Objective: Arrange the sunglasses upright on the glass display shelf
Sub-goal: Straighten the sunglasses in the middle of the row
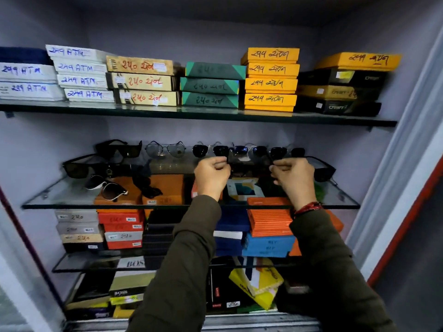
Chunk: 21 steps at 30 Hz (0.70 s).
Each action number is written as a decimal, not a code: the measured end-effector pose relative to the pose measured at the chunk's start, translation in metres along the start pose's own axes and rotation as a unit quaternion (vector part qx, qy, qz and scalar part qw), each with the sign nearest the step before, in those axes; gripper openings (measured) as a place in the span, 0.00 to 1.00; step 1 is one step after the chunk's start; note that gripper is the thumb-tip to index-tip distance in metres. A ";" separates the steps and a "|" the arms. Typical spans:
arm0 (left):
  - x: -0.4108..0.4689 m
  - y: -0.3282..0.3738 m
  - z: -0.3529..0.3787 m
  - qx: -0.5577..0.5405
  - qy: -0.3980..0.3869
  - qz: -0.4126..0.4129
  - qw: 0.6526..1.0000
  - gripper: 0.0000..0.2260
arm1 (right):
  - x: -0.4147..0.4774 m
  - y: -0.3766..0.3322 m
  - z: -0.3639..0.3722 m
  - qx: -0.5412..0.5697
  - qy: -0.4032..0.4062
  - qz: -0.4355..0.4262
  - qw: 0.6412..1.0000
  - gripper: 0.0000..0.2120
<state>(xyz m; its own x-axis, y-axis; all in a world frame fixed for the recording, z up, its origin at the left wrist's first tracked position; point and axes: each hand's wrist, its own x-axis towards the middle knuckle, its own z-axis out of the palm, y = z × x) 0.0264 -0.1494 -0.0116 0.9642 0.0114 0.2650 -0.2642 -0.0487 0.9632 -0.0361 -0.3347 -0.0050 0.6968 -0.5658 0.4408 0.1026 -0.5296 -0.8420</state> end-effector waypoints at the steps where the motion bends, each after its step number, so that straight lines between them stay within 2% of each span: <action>1: 0.001 -0.002 0.006 0.020 0.002 0.004 1.000 0.13 | 0.004 0.005 -0.001 -0.030 0.003 -0.011 0.999 0.09; 7: 0.012 -0.008 0.028 0.090 -0.001 -0.002 0.996 0.09 | 0.013 0.016 -0.004 -0.188 0.017 -0.061 0.980 0.06; 11: 0.014 -0.004 0.033 0.148 0.024 0.013 0.989 0.07 | 0.014 0.014 -0.004 -0.243 0.026 -0.074 0.967 0.07; 14: 0.013 -0.003 0.034 0.168 0.020 0.015 0.985 0.08 | 0.014 0.012 -0.003 -0.253 0.027 -0.062 0.965 0.08; 17: 0.007 0.001 0.030 0.178 0.005 0.038 0.983 0.14 | 0.009 0.008 -0.002 -0.249 0.034 -0.055 0.966 0.12; 21: 0.000 0.006 0.009 0.155 -0.007 0.083 0.984 0.20 | -0.007 -0.003 0.003 -0.130 0.044 -0.044 0.990 0.14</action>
<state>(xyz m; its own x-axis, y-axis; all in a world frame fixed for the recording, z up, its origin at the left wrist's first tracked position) 0.0254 -0.1586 -0.0057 0.9092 -0.0354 0.4149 -0.4000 -0.3508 0.8467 -0.0388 -0.3276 -0.0064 0.6270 -0.5568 0.5448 -0.0335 -0.7179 -0.6953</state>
